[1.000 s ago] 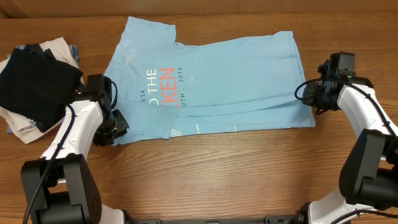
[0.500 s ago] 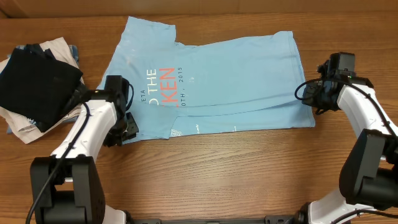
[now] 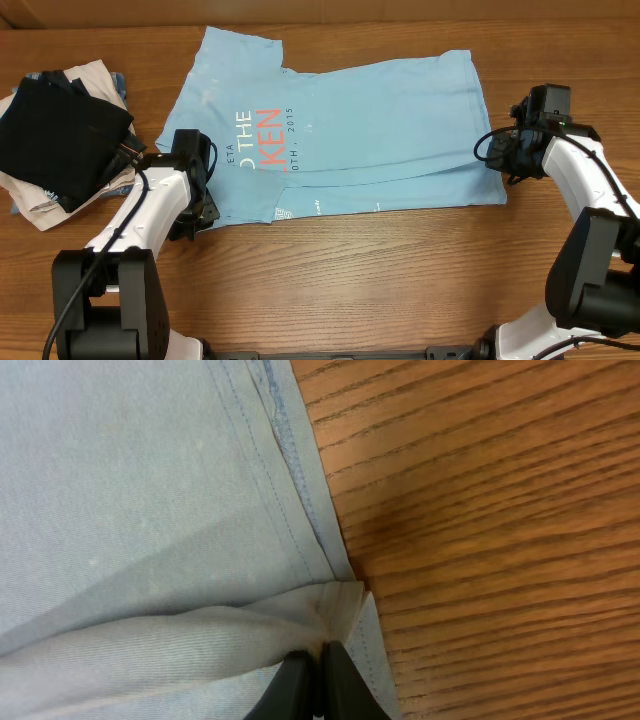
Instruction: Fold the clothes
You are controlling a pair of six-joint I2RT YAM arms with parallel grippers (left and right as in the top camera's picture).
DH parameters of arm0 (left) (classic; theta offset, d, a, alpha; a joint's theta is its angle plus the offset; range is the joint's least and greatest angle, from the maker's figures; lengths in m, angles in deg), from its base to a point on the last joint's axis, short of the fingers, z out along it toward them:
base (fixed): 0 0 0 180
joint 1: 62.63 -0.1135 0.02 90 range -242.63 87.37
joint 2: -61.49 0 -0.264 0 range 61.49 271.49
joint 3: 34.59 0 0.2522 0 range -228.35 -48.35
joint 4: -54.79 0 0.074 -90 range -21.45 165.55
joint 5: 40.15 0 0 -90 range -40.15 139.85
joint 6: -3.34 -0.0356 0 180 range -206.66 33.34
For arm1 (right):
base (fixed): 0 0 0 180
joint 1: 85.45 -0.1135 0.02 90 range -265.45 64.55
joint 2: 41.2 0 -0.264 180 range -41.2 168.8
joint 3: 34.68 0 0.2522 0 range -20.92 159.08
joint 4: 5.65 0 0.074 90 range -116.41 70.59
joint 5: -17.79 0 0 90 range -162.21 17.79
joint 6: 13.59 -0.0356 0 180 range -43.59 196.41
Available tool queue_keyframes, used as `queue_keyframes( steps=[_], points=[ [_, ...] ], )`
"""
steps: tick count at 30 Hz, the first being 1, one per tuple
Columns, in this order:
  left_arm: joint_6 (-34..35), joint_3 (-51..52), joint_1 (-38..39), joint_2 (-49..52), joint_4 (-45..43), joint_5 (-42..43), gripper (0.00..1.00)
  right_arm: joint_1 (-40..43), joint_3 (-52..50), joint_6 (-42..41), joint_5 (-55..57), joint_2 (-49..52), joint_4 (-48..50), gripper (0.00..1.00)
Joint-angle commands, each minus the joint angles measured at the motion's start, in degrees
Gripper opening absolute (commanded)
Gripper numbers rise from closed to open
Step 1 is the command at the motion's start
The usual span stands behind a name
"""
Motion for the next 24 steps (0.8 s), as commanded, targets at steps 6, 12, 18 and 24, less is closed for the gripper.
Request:
queue_keyframes(
  steps=[6,12,18,24],
  points=[
    [1.51,0.63,0.68,0.46,-1.27,-0.85,0.29,0.02,-0.13,-0.37,0.52,-0.09,0.07,0.05],
    [0.07,0.63,2.49,0.46,-1.64,-0.81,0.32,0.02,-0.13,-0.35,0.52,-0.09,0.07,0.05],
    [-0.39,0.63,4.13,0.46,-1.6,-1.29,0.36,0.02,-0.13,-0.37,0.55,-0.09,0.07,0.05],
    [-0.33,0.63,4.13,0.46,-1.64,-4.28,0.36,0.02,-0.13,-0.35,0.55,-0.09,0.04,0.05]
  ],
)
